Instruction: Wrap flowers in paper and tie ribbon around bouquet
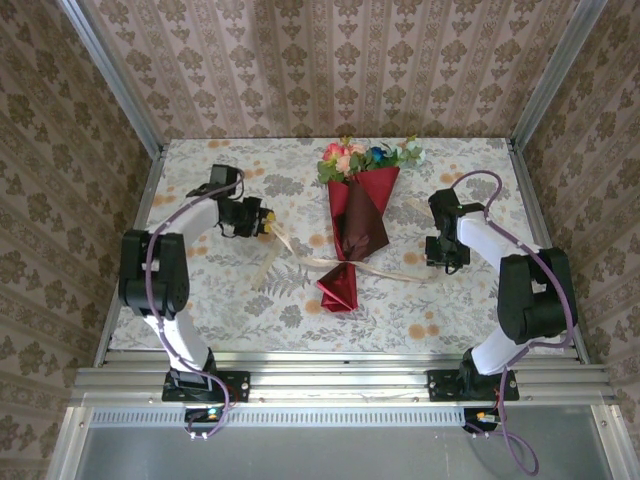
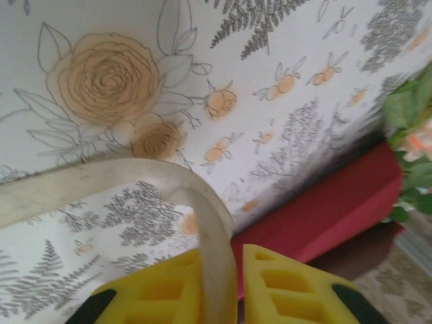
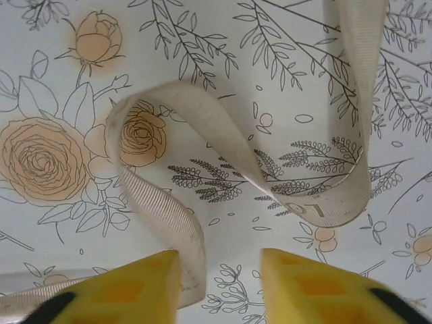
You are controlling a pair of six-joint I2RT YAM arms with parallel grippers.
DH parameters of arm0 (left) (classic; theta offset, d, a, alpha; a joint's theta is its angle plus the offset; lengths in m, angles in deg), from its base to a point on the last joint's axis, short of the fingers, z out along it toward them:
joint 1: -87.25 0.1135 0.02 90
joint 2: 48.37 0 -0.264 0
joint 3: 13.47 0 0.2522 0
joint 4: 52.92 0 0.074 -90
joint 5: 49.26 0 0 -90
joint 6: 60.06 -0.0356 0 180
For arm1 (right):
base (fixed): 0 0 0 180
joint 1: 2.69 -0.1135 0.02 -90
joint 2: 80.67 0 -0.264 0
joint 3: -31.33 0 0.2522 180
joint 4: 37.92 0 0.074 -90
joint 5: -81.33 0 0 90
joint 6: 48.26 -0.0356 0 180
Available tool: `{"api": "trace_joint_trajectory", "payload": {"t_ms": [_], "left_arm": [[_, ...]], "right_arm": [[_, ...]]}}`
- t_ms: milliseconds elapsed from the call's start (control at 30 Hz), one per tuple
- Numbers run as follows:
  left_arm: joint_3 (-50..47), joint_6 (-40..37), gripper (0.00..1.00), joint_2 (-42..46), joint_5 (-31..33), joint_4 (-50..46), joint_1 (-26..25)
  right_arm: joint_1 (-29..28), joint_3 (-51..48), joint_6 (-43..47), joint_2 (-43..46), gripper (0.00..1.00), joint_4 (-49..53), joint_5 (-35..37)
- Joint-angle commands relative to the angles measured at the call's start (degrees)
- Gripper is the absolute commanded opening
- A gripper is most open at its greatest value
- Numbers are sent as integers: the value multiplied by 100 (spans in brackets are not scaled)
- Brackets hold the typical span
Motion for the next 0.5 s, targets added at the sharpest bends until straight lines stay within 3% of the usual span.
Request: {"api": "trace_joint_trajectory", "payload": {"t_ms": [0, 267, 467], "left_arm": [[531, -997, 29, -142, 620, -1370, -24], [693, -1715, 55, 319, 1425, -2343, -42], [-98, -1025, 54, 652, 911, -1723, -507]], "right_arm": [[25, -93, -517, 262, 48, 122, 78], [5, -198, -842, 949, 51, 216, 31], [-5, -261, -885, 1178, 47, 180, -443]]}}
